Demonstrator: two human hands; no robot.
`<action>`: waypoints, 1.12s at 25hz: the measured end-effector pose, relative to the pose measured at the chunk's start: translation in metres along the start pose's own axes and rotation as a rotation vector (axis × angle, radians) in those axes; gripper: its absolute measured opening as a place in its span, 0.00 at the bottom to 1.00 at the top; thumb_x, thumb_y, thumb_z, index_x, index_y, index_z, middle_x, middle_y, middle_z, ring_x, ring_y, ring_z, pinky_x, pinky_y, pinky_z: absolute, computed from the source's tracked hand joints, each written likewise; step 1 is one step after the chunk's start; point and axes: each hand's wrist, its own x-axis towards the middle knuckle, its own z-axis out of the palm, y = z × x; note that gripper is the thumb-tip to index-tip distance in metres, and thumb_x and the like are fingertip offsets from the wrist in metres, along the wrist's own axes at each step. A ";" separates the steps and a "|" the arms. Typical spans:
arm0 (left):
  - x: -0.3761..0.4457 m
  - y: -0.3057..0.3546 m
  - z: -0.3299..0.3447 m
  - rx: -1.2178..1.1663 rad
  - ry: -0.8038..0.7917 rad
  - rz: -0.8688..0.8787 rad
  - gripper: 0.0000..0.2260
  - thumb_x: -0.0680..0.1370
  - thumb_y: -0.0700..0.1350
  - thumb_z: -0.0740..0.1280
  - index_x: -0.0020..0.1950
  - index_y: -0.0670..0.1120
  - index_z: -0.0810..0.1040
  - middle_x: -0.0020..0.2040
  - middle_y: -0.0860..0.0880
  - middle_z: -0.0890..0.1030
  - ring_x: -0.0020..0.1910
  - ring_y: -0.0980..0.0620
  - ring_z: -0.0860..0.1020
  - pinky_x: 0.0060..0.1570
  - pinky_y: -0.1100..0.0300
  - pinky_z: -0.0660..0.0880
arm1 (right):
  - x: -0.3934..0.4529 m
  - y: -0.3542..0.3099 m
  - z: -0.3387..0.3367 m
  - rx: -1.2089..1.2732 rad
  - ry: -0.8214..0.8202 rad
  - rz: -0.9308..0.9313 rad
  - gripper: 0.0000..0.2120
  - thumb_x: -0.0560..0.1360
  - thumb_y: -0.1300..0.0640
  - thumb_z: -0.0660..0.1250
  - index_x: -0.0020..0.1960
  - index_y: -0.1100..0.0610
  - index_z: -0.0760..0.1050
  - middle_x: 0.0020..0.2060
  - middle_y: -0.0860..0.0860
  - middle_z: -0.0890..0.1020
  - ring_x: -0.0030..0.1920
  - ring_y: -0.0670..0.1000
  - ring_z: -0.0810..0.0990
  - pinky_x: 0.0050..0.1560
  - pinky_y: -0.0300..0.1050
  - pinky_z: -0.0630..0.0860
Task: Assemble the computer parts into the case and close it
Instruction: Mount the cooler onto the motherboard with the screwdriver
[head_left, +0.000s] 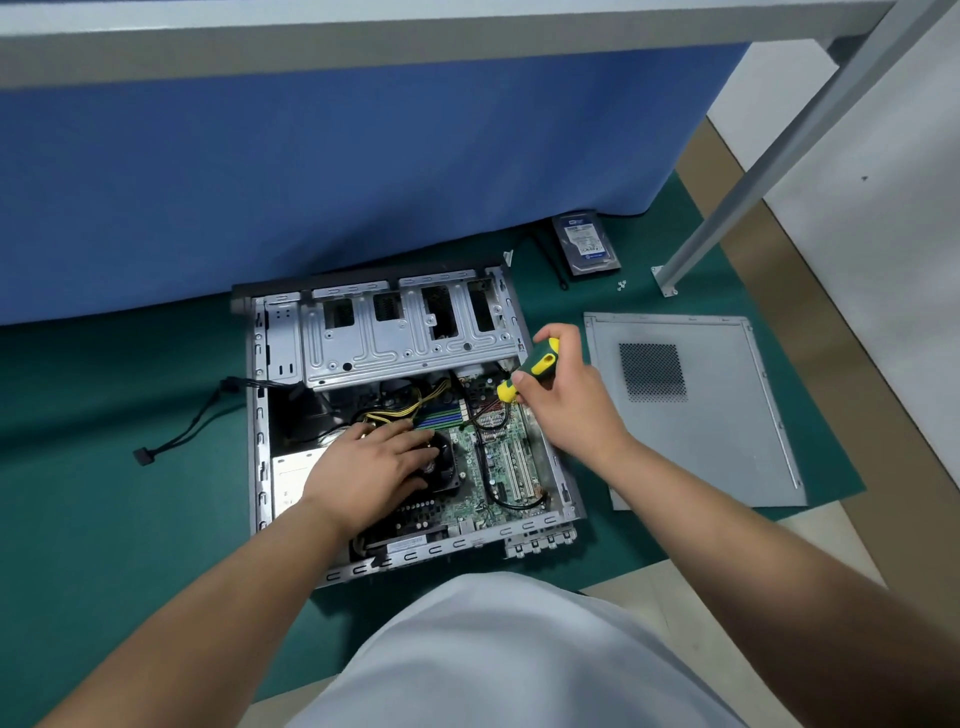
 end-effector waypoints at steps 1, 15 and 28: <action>0.002 -0.001 0.002 0.019 -0.042 -0.003 0.24 0.83 0.65 0.57 0.78 0.62 0.68 0.81 0.61 0.62 0.80 0.54 0.62 0.68 0.50 0.68 | 0.000 0.001 0.002 -0.020 -0.017 -0.014 0.19 0.81 0.53 0.68 0.61 0.41 0.59 0.38 0.46 0.81 0.35 0.44 0.80 0.32 0.38 0.73; 0.010 0.004 0.006 0.097 -0.157 -0.010 0.29 0.83 0.65 0.56 0.83 0.60 0.53 0.83 0.62 0.46 0.81 0.53 0.59 0.70 0.47 0.64 | 0.009 0.012 0.021 -0.104 -0.110 -0.014 0.19 0.81 0.52 0.66 0.62 0.41 0.58 0.36 0.48 0.79 0.32 0.45 0.78 0.31 0.42 0.67; 0.010 0.006 0.006 0.116 -0.127 0.006 0.30 0.83 0.65 0.55 0.83 0.60 0.53 0.83 0.61 0.47 0.81 0.53 0.59 0.66 0.50 0.65 | 0.018 -0.029 0.003 -0.420 -0.513 -0.438 0.16 0.80 0.57 0.67 0.63 0.44 0.67 0.57 0.46 0.76 0.43 0.44 0.75 0.46 0.49 0.75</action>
